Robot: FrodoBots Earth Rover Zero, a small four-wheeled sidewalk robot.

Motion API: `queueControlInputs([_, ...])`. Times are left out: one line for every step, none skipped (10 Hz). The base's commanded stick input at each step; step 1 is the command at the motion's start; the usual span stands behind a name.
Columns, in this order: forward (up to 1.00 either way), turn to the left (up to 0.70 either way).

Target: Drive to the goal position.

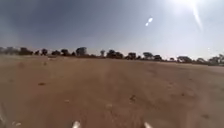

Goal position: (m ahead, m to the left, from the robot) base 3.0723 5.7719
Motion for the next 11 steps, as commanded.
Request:
queueControlInputs([0.70, 0.35])
queueControlInputs([0.70, 0.35])
queueControlInputs([0.70, 0.35])
queueControlInputs([0.70, 0.35])
queueControlInputs([0.70, 0.35])
queueControlInputs([0.70, 0.35])
queueControlInputs([0.70, 0.35])
queueControlInputs([0.70, 0.35])
queueControlInputs([0.70, 0.35])
queueControlInputs([0.70, 0.35])
queueControlInputs([0.70, 0.35])
